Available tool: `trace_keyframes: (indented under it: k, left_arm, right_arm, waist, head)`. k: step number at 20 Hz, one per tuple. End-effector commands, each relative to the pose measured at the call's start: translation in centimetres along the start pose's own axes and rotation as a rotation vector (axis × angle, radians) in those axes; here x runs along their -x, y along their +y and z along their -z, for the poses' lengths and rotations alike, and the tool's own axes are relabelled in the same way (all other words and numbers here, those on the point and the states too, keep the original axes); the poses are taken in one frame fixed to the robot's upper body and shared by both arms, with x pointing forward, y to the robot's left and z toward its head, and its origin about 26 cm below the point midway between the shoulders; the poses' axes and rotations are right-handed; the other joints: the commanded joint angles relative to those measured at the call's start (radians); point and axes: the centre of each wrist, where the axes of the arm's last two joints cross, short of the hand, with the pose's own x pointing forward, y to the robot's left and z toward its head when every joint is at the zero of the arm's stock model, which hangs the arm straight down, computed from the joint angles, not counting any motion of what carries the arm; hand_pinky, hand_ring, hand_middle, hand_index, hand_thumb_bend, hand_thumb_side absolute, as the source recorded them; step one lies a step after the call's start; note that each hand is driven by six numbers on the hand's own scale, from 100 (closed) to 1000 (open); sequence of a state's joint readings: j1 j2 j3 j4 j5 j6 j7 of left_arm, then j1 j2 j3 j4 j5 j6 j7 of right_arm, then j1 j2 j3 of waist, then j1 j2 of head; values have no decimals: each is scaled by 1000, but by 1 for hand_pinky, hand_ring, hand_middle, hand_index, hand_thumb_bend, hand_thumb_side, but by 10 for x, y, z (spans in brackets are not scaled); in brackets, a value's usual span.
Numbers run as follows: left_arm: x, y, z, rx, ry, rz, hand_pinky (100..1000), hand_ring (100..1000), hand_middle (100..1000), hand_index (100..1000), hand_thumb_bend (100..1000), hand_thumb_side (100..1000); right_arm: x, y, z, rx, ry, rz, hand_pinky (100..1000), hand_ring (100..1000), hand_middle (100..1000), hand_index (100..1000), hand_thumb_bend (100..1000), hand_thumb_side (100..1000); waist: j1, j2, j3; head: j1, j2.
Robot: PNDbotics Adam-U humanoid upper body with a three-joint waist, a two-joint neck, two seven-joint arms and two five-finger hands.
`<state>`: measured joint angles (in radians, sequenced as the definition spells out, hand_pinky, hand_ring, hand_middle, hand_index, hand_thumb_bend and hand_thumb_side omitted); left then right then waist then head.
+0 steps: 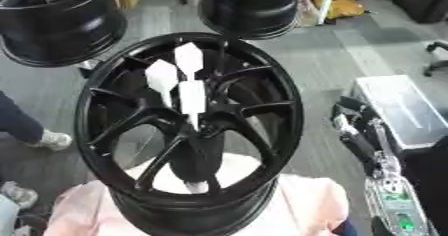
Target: Pull the pin out of the wheel hub.
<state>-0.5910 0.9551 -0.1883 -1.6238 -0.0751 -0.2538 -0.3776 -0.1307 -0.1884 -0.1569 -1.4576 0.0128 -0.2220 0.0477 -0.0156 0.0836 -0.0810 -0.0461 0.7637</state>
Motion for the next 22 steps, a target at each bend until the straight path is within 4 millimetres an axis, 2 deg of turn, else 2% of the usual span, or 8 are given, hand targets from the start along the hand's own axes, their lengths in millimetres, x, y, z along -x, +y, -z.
trace_keyframes:
  k: [1,6,8,9,12,17,22]
  left_arm:
    - [-9,9,16,134,-72,88,741,658,680,767,460,486]
    - [-27,-1,64,323,-235,138,754,676,696,777,455,432]
    - [-25,-1,72,363,-257,144,754,676,696,777,455,432]
    - [-32,-9,86,412,-308,149,766,690,710,784,451,385]
    - [-44,-19,115,550,-395,183,772,701,721,794,458,358]
    - [-46,-30,139,623,-440,222,787,724,746,800,472,300]
    - [-39,-48,151,667,-444,237,791,732,751,805,489,296]
  right_arm:
    - [-5,-11,3,-18,-15,-42,665,632,747,796,215,470]
    - [-4,-14,2,-22,-6,-54,665,632,746,796,215,471]
    - [-3,-15,1,-20,-4,-55,665,632,746,796,215,471]
    - [-3,-14,1,-25,-5,-56,665,632,747,796,217,471]
    - [-3,-13,1,-31,-5,-54,666,632,747,796,217,472]
    - [-2,-13,1,-36,-3,-54,665,632,747,796,219,472]
    - [-3,-13,1,-39,-5,-52,665,632,746,796,220,471]
  waist:
    - [10,-17,-5]
    - [20,-23,-10]
    - [20,-24,-8]
    - [21,-25,-13]
    - [20,-26,-18]
    - [22,-22,-31]
    - [24,-18,-40]
  head:
    - [6,6]
    - [4,6]
    - [2,6]
    - [8,6]
    - [11,6]
    - [20,6]
    - [25,6]
